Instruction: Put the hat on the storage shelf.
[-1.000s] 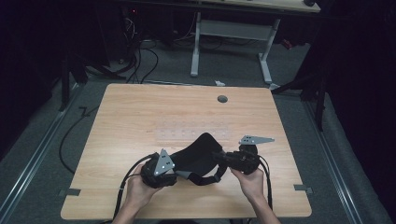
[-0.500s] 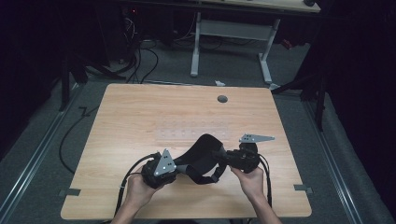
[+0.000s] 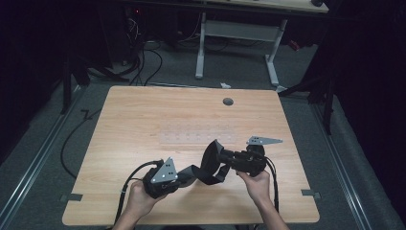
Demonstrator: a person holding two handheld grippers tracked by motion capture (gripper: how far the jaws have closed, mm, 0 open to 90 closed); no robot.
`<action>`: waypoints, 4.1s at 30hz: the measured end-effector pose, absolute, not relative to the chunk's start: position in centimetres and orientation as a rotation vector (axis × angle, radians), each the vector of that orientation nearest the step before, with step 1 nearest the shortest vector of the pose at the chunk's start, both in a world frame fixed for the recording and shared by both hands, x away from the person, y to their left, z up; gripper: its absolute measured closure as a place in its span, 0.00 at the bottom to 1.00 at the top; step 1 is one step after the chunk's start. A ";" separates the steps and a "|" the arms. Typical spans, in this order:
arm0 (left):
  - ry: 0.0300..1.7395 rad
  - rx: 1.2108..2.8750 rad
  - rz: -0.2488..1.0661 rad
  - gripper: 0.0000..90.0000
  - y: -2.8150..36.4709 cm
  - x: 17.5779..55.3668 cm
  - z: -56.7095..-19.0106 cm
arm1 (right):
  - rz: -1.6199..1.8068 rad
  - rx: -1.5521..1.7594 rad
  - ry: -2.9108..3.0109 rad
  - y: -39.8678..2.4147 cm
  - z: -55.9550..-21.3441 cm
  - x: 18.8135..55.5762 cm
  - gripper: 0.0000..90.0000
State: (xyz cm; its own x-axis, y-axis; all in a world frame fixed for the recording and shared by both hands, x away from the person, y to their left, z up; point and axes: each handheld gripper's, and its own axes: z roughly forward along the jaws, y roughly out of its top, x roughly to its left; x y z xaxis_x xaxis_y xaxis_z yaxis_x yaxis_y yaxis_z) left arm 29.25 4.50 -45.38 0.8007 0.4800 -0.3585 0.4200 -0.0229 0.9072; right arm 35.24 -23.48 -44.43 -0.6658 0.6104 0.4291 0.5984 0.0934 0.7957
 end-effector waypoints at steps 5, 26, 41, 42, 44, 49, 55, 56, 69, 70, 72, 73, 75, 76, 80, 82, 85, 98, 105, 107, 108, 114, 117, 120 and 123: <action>0.777 1.586 0.034 0.96 5.4 29.7 -45.1 | 1.667 1.213 2.246 -24.4 -44.5 34.3 0.49; 0.897 1.453 0.026 0.96 7.2 30.7 -45.4 | 0.985 1.315 2.132 -26.4 -51.6 34.6 0.45; 0.935 1.368 0.083 0.96 8.6 32.0 -44.2 | 0.906 1.360 2.146 -26.8 -53.1 35.0 0.41; 0.936 1.367 0.088 0.96 8.7 32.2 -44.1 | 0.905 1.360 2.145 -26.8 -53.1 35.0 0.41; 0.942 1.357 0.093 0.96 9.0 32.6 -43.8 | 0.906 1.360 2.145 -26.8 -53.1 35.0 0.41; 0.950 1.349 0.112 0.96 9.4 33.2 -43.5 | 0.906 1.360 2.145 -26.8 -53.1 35.0 0.41; 0.970 1.318 0.116 0.96 10.0 34.0 -42.8 | 0.907 1.360 2.147 -26.7 -53.1 35.0 0.40; 0.972 1.312 0.119 0.96 10.1 34.2 -42.8 | 0.907 1.361 2.147 -26.7 -53.1 35.0 0.40; 0.983 1.284 0.146 0.96 10.1 35.7 -41.7 | 0.908 1.355 2.151 -26.7 -53.1 34.9 0.39; 0.987 1.279 0.142 0.96 10.2 35.8 -41.5 | 0.908 1.356 2.151 -26.7 -53.1 34.9 0.39; 0.994 1.277 0.139 0.96 10.2 36.1 -41.3 | 0.908 1.356 2.151 -26.7 -53.1 34.9 0.39; 0.996 1.276 0.140 0.96 10.3 36.2 -41.1 | 0.908 1.359 2.151 -26.7 -53.1 34.9 0.39; 1.000 1.279 0.142 0.96 10.3 36.4 -40.9 | 0.908 1.359 2.151 -26.7 -53.1 34.9 0.39; 0.999 1.280 0.147 0.96 10.3 36.5 -40.7 | 0.908 1.358 2.152 -26.7 -53.1 34.9 0.39; 0.999 1.265 0.160 0.96 10.4 37.0 -40.3 | 0.909 1.353 2.156 -26.6 -53.1 34.9 0.39; 1.002 1.254 0.165 0.96 10.5 37.5 -40.1 | 0.909 1.354 2.156 -26.6 -53.1 34.9 0.39; 1.003 1.242 0.183 0.96 10.4 37.9 -39.7 | 0.909 1.353 2.156 -26.6 -53.1 34.9 0.39; 0.998 1.238 0.267 0.96 10.2 39.9 -39.2 | 0.909 1.352 2.157 -26.6 -53.1 34.9 0.38; 1.023 1.209 0.297 0.96 10.1 41.5 -39.5 | 0.910 1.353 2.157 -26.6 -53.1 34.9 0.38; 1.028 1.207 0.312 0.96 10.1 41.9 -39.6 | 0.910 1.353 2.158 -26.6 -53.1 34.9 0.38; 1.033 1.206 0.317 0.96 10.1 42.1 -39.7 | 0.909 1.351 2.158 -26.6 -53.1 34.9 0.38; 1.057 1.209 0.350 0.96 10.2 43.1 -40.3 | 0.909 1.354 2.158 -26.6 -53.1 34.9 0.38; 1.063 1.215 0.366 0.96 10.2 43.5 -40.7 | 0.909 1.352 2.158 -26.6 -53.1 34.9 0.38; 1.072 1.213 0.371 0.96 10.2 43.9 -41.1 | 0.909 1.352 2.158 -26.6 -53.1 34.9 0.38; 1.076 1.218 0.380 0.96 10.0 44.3 -41.5 | 0.909 1.352 2.157 -26.6 -53.1 34.9 0.38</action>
